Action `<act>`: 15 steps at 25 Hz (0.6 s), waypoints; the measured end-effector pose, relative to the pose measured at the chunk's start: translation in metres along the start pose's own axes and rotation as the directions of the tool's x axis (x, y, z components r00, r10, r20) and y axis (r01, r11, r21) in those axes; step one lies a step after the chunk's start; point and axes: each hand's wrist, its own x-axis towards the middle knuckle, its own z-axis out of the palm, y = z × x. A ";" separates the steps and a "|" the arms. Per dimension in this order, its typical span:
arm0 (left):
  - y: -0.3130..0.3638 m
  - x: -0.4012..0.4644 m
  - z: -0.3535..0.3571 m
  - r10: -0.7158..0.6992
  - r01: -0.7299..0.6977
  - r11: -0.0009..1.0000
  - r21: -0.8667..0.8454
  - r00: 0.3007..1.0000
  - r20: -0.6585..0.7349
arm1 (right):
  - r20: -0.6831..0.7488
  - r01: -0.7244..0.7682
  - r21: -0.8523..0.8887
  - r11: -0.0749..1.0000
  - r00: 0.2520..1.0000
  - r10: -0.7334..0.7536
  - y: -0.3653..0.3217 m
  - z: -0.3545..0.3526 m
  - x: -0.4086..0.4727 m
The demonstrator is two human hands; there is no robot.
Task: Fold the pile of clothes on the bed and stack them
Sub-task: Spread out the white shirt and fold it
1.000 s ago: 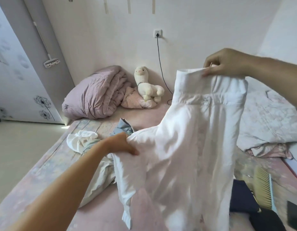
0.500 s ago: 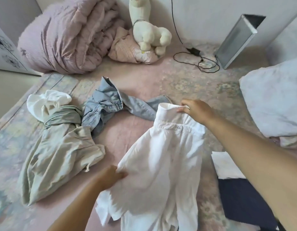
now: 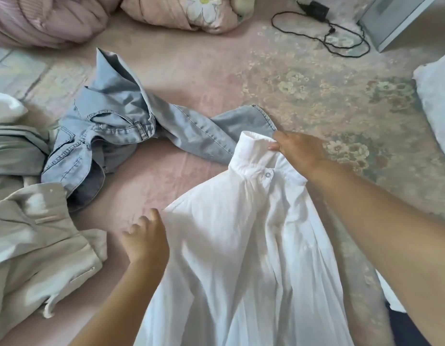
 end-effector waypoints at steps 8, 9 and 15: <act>0.133 0.048 0.065 0.507 -0.572 0.815 -0.089 0.780 -0.366 | 0.092 0.032 -0.133 0.991 0.996 -0.020 0.016 0.105 0.061; 0.134 0.055 0.072 0.498 -0.557 0.826 -0.087 0.793 -0.352 | 0.080 0.083 -0.182 0.980 0.994 -0.069 0.022 0.109 0.070; 0.139 0.080 0.087 0.450 -0.534 0.840 -0.099 0.786 -0.424 | 0.206 0.227 -0.298 0.927 0.964 -0.170 0.044 0.136 0.114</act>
